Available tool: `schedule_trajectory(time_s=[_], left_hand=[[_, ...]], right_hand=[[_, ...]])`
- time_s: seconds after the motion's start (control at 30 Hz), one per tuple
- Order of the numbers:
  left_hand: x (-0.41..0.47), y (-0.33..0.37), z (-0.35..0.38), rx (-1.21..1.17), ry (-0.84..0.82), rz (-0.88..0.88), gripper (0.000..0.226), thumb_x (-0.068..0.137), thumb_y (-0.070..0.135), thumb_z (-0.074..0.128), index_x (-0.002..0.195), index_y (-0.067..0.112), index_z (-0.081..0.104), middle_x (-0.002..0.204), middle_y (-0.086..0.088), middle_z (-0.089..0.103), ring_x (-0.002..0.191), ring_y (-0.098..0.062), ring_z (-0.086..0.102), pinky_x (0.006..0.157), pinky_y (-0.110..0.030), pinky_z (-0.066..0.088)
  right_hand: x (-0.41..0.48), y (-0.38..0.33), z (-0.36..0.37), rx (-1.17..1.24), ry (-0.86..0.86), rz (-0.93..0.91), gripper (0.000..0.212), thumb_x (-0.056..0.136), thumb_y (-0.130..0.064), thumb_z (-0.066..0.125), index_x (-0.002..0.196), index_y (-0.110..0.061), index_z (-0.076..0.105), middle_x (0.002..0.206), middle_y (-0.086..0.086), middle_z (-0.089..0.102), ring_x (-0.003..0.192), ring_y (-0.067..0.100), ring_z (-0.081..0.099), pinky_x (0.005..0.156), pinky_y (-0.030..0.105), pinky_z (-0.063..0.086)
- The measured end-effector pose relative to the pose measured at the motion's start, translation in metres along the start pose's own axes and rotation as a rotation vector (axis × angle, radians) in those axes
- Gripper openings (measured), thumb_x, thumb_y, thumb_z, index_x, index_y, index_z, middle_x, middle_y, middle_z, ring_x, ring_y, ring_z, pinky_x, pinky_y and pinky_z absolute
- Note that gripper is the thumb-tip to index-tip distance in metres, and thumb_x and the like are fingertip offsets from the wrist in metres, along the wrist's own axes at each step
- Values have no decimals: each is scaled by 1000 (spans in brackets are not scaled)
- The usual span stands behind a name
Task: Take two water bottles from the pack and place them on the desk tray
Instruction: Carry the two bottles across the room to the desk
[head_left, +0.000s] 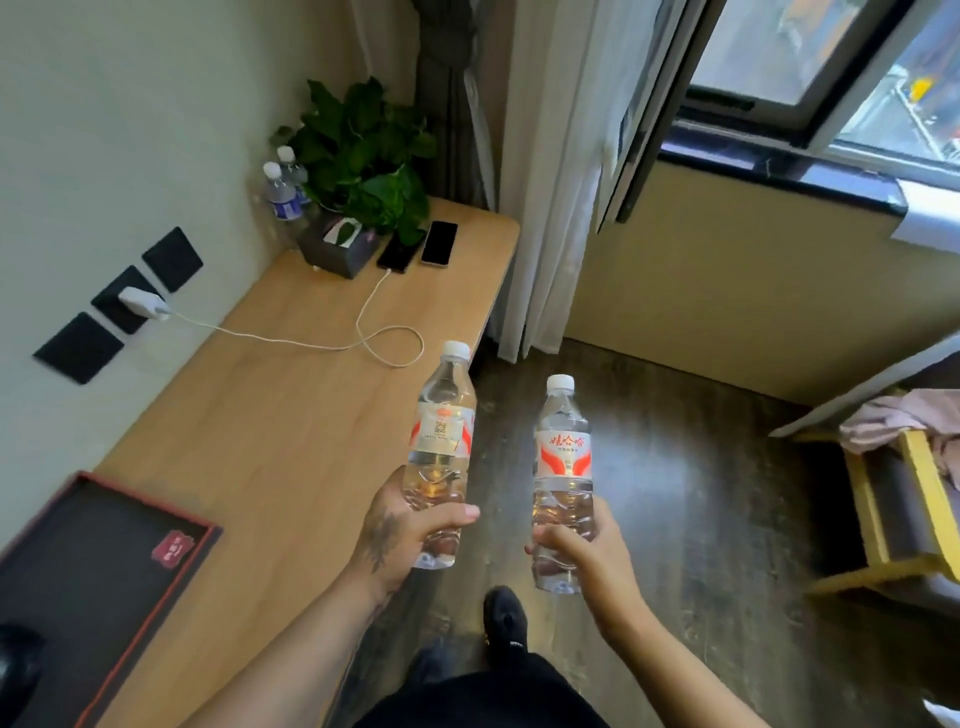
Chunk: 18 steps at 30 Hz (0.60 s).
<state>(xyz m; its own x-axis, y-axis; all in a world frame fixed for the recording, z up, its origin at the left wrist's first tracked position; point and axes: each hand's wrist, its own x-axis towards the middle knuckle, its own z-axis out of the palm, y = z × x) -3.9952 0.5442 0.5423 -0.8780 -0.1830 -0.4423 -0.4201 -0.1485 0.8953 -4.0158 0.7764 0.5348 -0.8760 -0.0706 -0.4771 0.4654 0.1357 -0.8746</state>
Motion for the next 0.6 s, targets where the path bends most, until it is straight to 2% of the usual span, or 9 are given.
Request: schedule_trajectory(time_s=[0.07, 0.1, 0.13, 0.2, 0.27, 0.33, 0.4, 0.53, 0.6], left_hand=[[5, 1, 4, -63, 81, -9, 50, 49, 39, 94, 95, 28, 80, 80, 3, 79, 73, -16, 78, 64, -29, 63], [7, 2, 5, -90, 118, -15, 46, 49, 40, 94, 92, 32, 81, 80, 2, 79, 73, -17, 78, 65, -31, 65], [8, 2, 4, -116, 157, -19, 46, 49, 40, 95, 92, 33, 81, 81, 1, 80, 75, -18, 78, 67, -34, 65], [9, 2, 0, -161, 242, -25, 49, 50, 42, 95, 95, 34, 81, 84, 0, 82, 77, -19, 80, 70, -35, 64], [5, 0, -4, -214, 329, -37, 49, 48, 42, 96, 94, 35, 81, 81, 0, 81, 73, -19, 80, 67, -35, 64], [-4, -5, -10, -276, 430, -37, 49, 48, 40, 98, 93, 34, 81, 79, -1, 81, 71, -18, 79, 63, -32, 62], [-19, -12, -16, -318, 542, -38, 52, 49, 39, 97, 97, 32, 80, 80, -1, 82, 70, -17, 80, 59, -27, 61], [-60, -25, -31, -417, 770, -56, 67, 49, 33, 95, 109, 11, 75, 75, -7, 78, 61, -21, 76, 49, -29, 58], [-84, -32, -37, -446, 897, -59, 69, 46, 36, 94, 109, 13, 76, 80, -7, 82, 66, -19, 79, 51, -25, 59]], right_hand=[[23, -12, -3, -29, -69, -15, 64, 59, -38, 82, 118, -22, 62, 112, 11, 77, 102, 33, 77, 87, 50, 66], [34, -18, -2, -44, -111, -18, 58, 63, -34, 81, 117, -25, 62, 112, 9, 77, 100, 28, 77, 79, 40, 68], [43, -24, 0, -56, -158, -17, 54, 66, -31, 80, 117, -27, 61, 112, 7, 77, 96, 21, 78, 70, 28, 65], [61, -35, 9, -70, -253, -11, 51, 68, -28, 77, 116, -27, 60, 110, 7, 75, 85, 13, 79, 60, 18, 61], [75, -44, 23, -101, -339, -8, 53, 65, -28, 79, 115, -25, 60, 106, 13, 75, 81, 18, 80, 58, 22, 62], [85, -52, 42, -139, -426, 2, 62, 59, -33, 81, 117, -22, 61, 108, 18, 75, 92, 35, 78, 65, 35, 67], [92, -57, 64, -184, -523, -2, 60, 62, -31, 81, 119, -20, 62, 108, 21, 76, 98, 44, 76, 73, 44, 67], [89, -60, 113, -267, -750, -1, 67, 57, -35, 81, 119, -18, 63, 103, 24, 76, 96, 47, 76, 69, 41, 66], [80, -58, 138, -304, -854, 12, 68, 54, -33, 82, 117, -16, 63, 100, 26, 75, 92, 47, 76, 68, 41, 65]])
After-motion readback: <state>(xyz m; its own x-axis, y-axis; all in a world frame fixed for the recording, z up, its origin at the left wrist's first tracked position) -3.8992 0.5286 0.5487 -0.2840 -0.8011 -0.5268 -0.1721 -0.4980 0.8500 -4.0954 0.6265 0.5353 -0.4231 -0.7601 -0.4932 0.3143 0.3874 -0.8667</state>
